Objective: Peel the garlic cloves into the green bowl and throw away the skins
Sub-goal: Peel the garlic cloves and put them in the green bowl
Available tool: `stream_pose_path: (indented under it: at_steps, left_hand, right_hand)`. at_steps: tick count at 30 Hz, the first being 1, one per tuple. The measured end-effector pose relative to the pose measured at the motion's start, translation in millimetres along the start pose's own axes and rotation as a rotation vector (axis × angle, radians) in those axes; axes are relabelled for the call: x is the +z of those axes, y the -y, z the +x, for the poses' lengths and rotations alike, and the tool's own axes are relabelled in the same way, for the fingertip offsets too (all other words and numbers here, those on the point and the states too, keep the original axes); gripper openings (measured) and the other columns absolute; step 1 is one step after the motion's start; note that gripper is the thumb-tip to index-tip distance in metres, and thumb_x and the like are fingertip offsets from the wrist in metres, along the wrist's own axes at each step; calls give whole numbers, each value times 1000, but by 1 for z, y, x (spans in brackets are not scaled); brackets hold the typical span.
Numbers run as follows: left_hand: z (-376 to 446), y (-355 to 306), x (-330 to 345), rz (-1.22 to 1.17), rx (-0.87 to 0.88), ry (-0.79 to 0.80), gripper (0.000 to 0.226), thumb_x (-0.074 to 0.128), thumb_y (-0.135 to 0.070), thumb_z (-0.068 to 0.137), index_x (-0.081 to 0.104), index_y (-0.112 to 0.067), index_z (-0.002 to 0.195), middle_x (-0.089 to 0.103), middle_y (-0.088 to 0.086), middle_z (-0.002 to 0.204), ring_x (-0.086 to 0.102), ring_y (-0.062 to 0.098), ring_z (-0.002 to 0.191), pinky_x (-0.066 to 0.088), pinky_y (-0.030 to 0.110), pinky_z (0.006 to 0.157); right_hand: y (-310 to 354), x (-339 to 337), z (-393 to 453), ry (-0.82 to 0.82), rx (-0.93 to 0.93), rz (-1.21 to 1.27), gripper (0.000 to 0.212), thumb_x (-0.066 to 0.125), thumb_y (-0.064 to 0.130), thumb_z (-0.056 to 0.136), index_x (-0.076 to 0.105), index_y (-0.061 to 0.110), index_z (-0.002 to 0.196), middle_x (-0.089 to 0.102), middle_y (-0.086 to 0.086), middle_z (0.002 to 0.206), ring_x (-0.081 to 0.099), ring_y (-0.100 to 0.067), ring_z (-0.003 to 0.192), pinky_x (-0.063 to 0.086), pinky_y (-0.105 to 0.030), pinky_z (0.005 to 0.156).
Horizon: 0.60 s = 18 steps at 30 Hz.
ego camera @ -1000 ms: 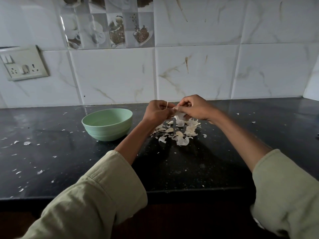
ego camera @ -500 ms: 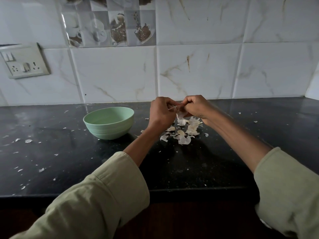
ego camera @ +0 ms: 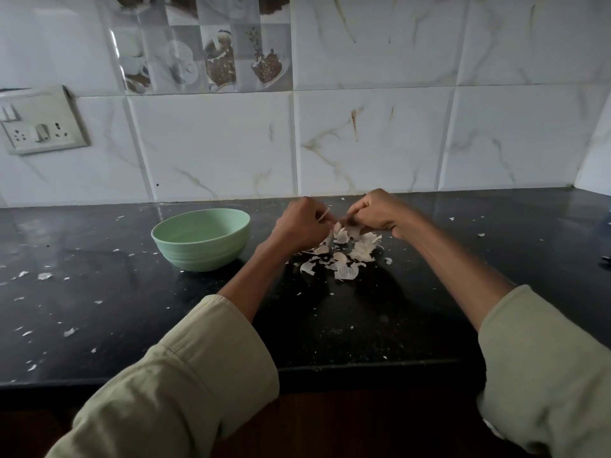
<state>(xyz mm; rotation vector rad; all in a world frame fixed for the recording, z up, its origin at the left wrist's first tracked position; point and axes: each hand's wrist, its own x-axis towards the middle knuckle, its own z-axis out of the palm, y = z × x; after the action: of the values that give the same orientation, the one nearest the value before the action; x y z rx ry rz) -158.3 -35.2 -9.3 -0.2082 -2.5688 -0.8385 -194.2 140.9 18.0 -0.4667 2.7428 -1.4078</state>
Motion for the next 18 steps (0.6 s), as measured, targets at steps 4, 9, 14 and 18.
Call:
stream_pose_path:
  at_steps: [4,9,14,18]
  left_hand:
    - [1,1,1,-3,-14,26,10,78,-25,88,83,-19,82,75,4,73,67,19,68,52,35,63]
    - [1,0,-4,-123,-46,6,3,85,-23,84,83,-22,83,77,-2,78,73,16,77,54,26,63]
    - [4,-3,-5,-321,-127,7,13,81,-26,90,77,-13,88,79,10,83,66,12,64,44,21,56]
    - [3,-4,-5,-395,-108,20,15,74,-21,96,73,-17,81,80,11,85,77,23,76,50,22,60]
  right_hand:
    - [-2,-10,-1,41,-20,16,12,82,7,85,80,4,96,78,-11,87,70,-10,69,56,-17,59]
    - [-3,-15,-3,59,-97,49,24,83,-4,78,79,5,99,79,-9,93,75,-14,84,59,-20,71]
    - [-4,-19,1,62,-164,163,35,80,-15,76,72,-2,108,80,-13,94,77,-25,97,62,-28,82]
    - [-2,-17,1,28,-246,117,37,87,-7,73,74,2,106,78,-11,100,75,-15,94,61,-24,82]
